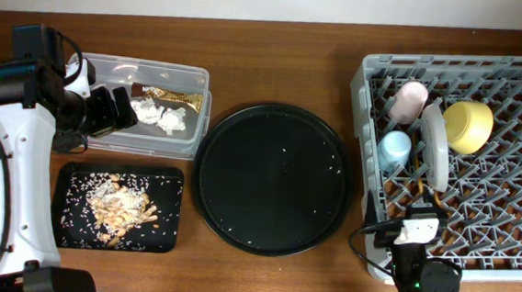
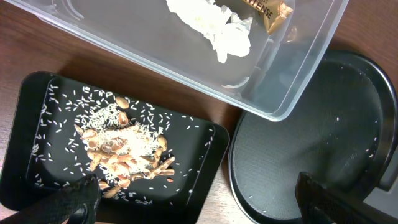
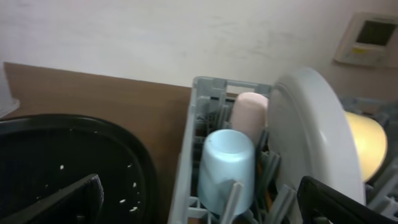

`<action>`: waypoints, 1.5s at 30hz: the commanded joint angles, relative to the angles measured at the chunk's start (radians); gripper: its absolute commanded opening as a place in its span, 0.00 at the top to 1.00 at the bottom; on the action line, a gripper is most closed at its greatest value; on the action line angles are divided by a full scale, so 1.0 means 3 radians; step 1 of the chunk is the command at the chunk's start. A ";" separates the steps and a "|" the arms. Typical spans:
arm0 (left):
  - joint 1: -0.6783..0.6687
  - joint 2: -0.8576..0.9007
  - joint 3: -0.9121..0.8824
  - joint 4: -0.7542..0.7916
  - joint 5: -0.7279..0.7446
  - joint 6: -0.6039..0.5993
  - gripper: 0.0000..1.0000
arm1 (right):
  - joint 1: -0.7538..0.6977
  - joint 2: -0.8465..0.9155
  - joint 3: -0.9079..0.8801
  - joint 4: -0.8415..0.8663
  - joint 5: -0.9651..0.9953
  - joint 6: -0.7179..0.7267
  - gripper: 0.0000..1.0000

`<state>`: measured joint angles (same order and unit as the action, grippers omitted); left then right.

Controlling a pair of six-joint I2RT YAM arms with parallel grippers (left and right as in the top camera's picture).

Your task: Sort waste into correct bins and load items into the dishwasher rack

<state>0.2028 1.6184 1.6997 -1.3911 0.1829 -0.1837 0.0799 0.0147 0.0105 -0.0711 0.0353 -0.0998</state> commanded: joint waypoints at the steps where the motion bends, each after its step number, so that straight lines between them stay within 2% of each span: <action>1: 0.0010 -0.0055 0.0009 0.0005 0.0009 -0.0032 0.01 | -0.0164 -0.0038 -0.0017 -0.0029 -0.0017 0.0278 0.02; 35: 0.0008 -0.0051 0.0006 0.0006 0.0008 -0.0032 0.01 | -0.0181 -0.0037 -0.0017 -0.0027 -0.0004 0.0275 0.02; 45: -0.0161 -0.0895 0.0001 0.0005 -0.0003 -0.0031 0.01 | -0.0181 -0.0037 -0.0017 -0.0027 -0.0004 0.0275 0.02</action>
<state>0.1837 1.4712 1.6989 -1.3895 0.1822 -0.1837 0.0357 0.0147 0.0105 -0.0711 0.0360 -0.0265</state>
